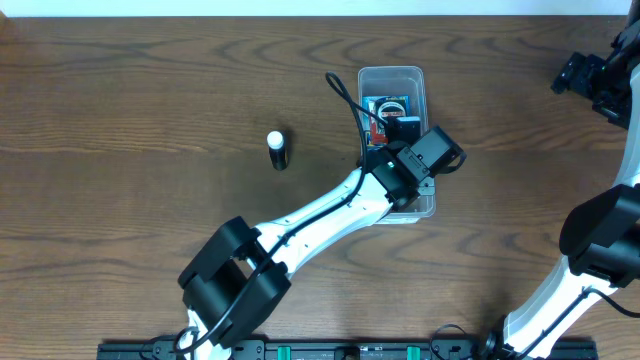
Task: Pack container
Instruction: 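Carry the white box with the left gripper into the container, then release the white box and move the left gripper to the bottle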
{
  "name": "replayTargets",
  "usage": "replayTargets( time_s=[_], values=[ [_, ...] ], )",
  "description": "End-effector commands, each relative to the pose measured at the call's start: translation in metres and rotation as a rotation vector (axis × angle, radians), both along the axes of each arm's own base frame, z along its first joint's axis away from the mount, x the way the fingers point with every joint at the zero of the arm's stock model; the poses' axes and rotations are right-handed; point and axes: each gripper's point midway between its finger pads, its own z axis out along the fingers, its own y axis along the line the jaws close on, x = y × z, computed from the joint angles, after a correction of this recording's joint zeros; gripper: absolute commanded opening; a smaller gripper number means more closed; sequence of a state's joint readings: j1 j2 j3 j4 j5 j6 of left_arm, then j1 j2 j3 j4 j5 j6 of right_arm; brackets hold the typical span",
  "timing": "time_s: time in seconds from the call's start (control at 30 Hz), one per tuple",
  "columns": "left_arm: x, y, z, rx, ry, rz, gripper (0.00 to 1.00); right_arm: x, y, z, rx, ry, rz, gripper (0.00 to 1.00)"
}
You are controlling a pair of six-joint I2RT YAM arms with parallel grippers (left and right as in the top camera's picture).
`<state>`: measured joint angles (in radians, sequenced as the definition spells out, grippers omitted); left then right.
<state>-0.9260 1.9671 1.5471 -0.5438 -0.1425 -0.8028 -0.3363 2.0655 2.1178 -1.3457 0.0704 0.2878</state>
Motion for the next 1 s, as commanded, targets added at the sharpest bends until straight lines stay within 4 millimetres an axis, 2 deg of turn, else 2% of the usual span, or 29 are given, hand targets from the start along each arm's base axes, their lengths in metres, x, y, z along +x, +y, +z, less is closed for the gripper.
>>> replayTargets(
  time_s=[0.0, 0.2, 0.97],
  values=[
    [0.0, 0.0, -0.02, 0.035, 0.015, 0.023, 0.53, 0.0, -0.002, -0.001, -0.001, 0.002, 0.001, 0.99],
    [-0.004, -0.004, -0.032, 0.037, 0.049, 0.015, 0.54, 0.0, -0.002, -0.001, -0.001, 0.002, 0.001, 0.99],
    [-0.008, -0.016, -0.03, -0.019, 0.072, -0.004, 0.55, 0.0, -0.002, -0.001, -0.001, 0.002, 0.001, 0.99]
  ],
)
